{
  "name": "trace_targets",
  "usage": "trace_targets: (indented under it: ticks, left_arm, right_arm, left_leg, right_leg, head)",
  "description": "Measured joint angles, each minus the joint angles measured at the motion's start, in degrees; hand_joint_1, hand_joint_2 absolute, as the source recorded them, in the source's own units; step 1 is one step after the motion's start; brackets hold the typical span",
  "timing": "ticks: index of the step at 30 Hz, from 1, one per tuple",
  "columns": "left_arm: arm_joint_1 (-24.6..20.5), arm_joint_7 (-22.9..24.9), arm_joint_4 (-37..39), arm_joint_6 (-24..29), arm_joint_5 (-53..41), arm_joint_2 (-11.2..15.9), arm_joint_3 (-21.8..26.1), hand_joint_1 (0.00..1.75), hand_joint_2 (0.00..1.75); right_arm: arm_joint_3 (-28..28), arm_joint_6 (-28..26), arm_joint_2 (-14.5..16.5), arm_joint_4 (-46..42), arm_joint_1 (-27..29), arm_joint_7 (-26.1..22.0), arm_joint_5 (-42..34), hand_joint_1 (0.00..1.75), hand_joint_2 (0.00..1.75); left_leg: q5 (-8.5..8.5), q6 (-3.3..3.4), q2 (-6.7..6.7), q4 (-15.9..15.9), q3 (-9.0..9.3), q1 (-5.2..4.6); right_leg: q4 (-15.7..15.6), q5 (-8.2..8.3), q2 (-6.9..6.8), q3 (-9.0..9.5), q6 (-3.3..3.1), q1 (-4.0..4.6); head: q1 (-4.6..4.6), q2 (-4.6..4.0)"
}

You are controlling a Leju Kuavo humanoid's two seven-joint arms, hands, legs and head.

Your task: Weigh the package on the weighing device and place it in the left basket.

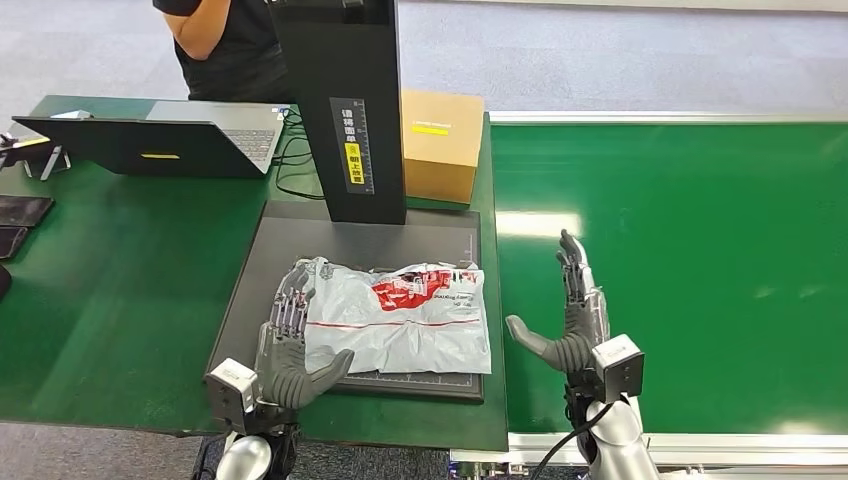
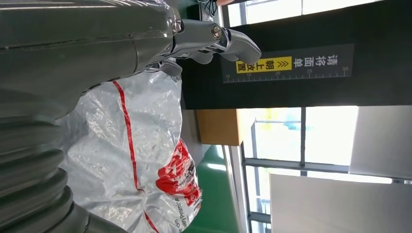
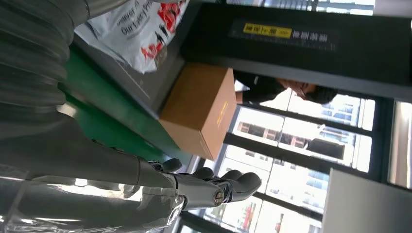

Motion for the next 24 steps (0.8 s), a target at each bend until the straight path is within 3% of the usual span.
trace_targets:
  ticks: [10,24]
  left_arm:
    - [-0.23,-0.91,-0.01,-0.02,-1.14,0.00,0.05,0.00,1.75]
    - [-0.37,-1.49,0.01,0.27,-2.01,0.00,0.05,0.00,1.75]
  right_arm:
    - [0.02,5.43,1.98,1.27,0.48,0.73,2.52,0.00,1.75]
    - [0.02,7.58,2.85,2.50,0.46,0.24,4.80,0.00,1.75]
  left_leg:
    - [0.00,0.00,0.02,0.01,0.00,0.00]
    - [0.00,0.00,0.02,0.01,0.00,0.00]
  right_leg:
    - [0.00,0.01,0.00,0.01,0.01,-0.01]
    - [0.00,0.01,0.00,0.01,0.00,0.00]
  head:
    - [-0.01,0.00]
    - [0.00,0.00]
